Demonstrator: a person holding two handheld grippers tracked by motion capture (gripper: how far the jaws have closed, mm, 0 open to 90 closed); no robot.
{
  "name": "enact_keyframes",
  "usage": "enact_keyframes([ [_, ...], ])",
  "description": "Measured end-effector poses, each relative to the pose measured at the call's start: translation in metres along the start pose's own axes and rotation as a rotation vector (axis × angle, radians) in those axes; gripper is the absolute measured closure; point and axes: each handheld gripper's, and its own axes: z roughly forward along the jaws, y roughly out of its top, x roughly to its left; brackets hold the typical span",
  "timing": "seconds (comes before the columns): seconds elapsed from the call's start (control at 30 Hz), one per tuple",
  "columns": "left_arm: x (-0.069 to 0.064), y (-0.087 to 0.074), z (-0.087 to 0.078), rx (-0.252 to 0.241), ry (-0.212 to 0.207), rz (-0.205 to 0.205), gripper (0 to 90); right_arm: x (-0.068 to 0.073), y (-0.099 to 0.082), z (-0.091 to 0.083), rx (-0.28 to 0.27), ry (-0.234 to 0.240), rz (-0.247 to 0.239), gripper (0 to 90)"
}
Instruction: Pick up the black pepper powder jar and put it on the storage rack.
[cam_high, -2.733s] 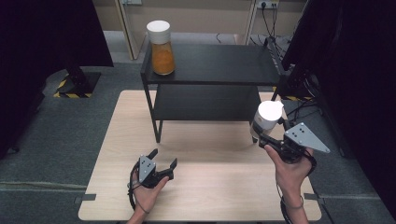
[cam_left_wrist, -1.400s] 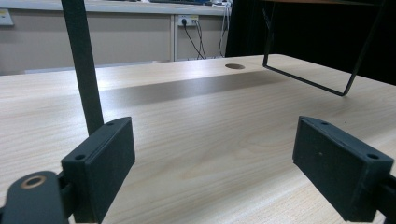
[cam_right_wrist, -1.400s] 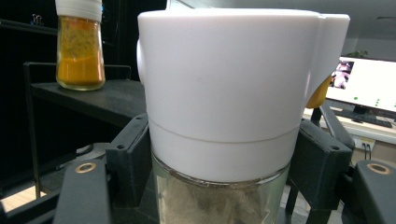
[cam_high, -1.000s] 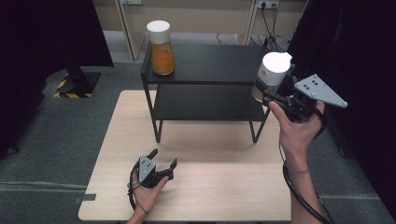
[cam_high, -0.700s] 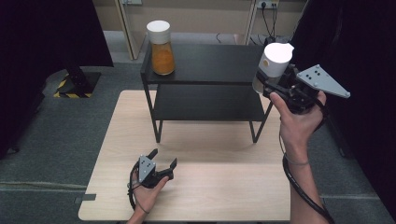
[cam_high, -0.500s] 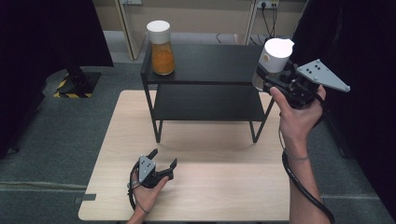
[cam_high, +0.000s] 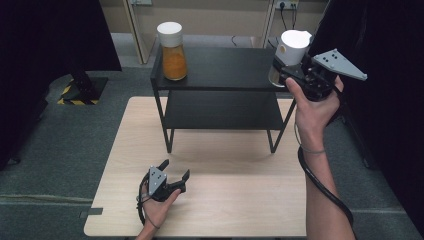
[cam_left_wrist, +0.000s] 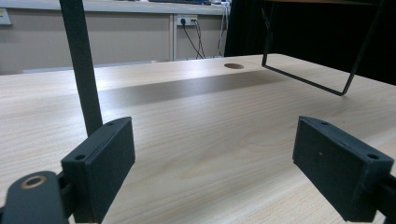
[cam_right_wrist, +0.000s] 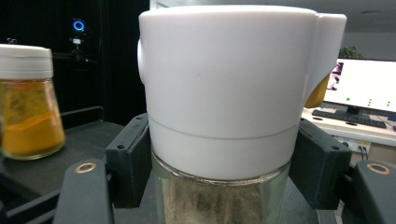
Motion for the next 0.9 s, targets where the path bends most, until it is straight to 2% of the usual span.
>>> enact_keyframes([
  [0.27, 0.0, 0.0, 0.0, 0.0, -0.001, -0.001, 12.4, -0.005, 0.005, 0.018, 0.022, -0.029, 0.021, 30.7],
  [0.5, 0.001, 0.0, 0.0, 0.001, -0.002, -0.002, 12.3, -0.011, 0.005, 0.028, 0.044, -0.041, 0.027, 30.7],
  [0.9, 0.0, 0.0, 0.0, 0.002, -0.002, 0.0, 12.3, -0.011, 0.0, 0.029, 0.046, -0.053, 0.033, 30.7],
])
